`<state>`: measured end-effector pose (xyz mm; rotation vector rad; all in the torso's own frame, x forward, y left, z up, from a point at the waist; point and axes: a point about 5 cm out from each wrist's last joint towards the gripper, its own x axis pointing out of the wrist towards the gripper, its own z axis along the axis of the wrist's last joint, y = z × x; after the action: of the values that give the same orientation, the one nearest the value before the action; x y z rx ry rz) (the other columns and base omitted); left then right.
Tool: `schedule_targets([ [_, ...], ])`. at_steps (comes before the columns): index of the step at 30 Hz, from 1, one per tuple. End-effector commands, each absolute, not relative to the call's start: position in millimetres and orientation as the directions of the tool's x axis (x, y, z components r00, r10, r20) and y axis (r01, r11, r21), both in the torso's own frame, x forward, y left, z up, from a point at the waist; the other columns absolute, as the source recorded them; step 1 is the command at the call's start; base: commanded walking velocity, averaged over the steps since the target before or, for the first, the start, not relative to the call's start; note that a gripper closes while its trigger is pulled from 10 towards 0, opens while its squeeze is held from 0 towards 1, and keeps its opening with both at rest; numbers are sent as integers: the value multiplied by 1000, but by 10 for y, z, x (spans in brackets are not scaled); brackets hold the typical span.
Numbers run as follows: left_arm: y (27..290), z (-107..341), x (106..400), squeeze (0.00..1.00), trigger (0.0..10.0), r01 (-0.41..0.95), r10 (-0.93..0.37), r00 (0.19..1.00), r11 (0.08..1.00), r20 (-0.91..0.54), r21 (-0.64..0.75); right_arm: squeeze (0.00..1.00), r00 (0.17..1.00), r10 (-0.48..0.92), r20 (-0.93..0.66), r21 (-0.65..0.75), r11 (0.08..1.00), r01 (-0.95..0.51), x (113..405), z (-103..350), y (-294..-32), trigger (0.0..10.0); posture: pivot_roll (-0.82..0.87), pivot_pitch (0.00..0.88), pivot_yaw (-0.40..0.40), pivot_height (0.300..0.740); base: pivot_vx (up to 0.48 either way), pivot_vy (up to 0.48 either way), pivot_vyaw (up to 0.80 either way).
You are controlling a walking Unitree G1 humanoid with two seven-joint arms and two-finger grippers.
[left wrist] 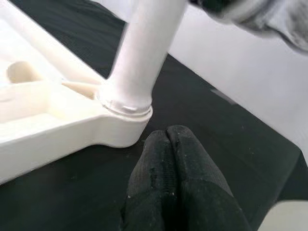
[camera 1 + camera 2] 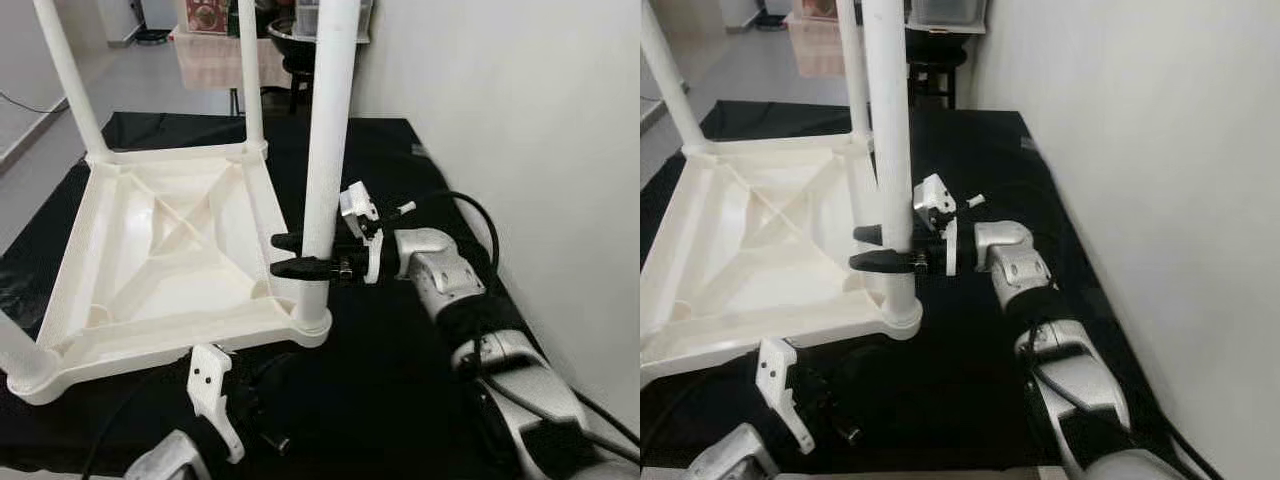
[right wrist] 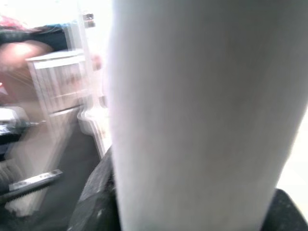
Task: Building children table
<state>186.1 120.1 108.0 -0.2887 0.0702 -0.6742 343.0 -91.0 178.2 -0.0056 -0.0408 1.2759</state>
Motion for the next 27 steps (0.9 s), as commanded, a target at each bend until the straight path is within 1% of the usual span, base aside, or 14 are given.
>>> schedule_targets([
  [1,1205,1087,1841,0,10000,608,-627,779,744,26,-276,0,517,848,-119,44,524,-850,3395,1417,-1063,0,106,52,-109,740,0,0,0],
  [2,1205,1087,1841,0,10000,608,-627,779,744,26,-276,0,517,848,-119,44,524,-850,3395,1417,-1063,0,106,52,-109,740,0,0,0],
  [3,1224,1093,1834,0,10000,607,-626,779,745,24,-275,0,762,616,-202,61,784,-618,3332,1197,-1118,0,84,65,-95,740,0,0,0],
  [5,1236,1096,1831,0,10000,606,-625,780,747,23,-273,0,785,545,-294,11,823,-568,3091,1009,-1042,0,89,75,-88,740,0,0,0],
  [10,1258,1085,1834,0,10000,614,-635,772,741,11,-272,0,809,515,-283,24,847,-531,3027,1057,-967,0,78,54,-74,740,0,0,0],
  [14,1261,1077,1833,0,10000,615,-637,771,742,4,-268,0,729,633,-262,47,762,-645,2970,1058,-737,0,98,50,-79,740,0,0,0],
  [15,1263,1076,1831,0,10000,611,-633,774,746,3,-265,0,712,647,-272,37,747,-664,2921,1037,-678,6627,104,47,-81,740,0,0,0],
  [18,1264,1076,1830,0,10000,608,-630,777,749,3,-264,0,712,643,-281,27,747,-664,2877,1035,-646,6627,104,47,-81,740,0,0,0],
  [19,1262,1075,1830,0,10000,608,-630,777,749,3,-264,212,689,671,-274,61,727,-684,2858,1048,-618,10000,100,44,-79,740,0,0,0],
  [20,1262,1075,1830,0,10000,608,-630,777,749,3,-264,212,689,671,-274,61,727,-684,2858,1048,-618,10000,100,44,-79,740,0,0,0],
  [21,1260,1074,1833,0,10000,610,-632,775,747,3,-265,1000,650,722,-238,95,683,-724,2876,1102,-591,10000,99,41,-77,740,0,0,0],
  [24,1248,1072,1842,0,10000,612,-634,773,744,5,-267,1000,511,856,-81,141,517,-844,2931,1322,-558,10000,107,36,-81,740,0,0,0],
  [26,1246,1071,1845,0,10000,612,-634,773,745,6,-267,1000,475,878,-54,136,477,-868,2941,1351,-566,10000,111,36,-82,740,0,0,0],
  [27,1247,1072,1847,0,10000,611,-633,774,745,7,-266,0,414,910,-25,145,413,-899,2970,1378,-600,10000,111,36,-82,740,0,0,0],
])
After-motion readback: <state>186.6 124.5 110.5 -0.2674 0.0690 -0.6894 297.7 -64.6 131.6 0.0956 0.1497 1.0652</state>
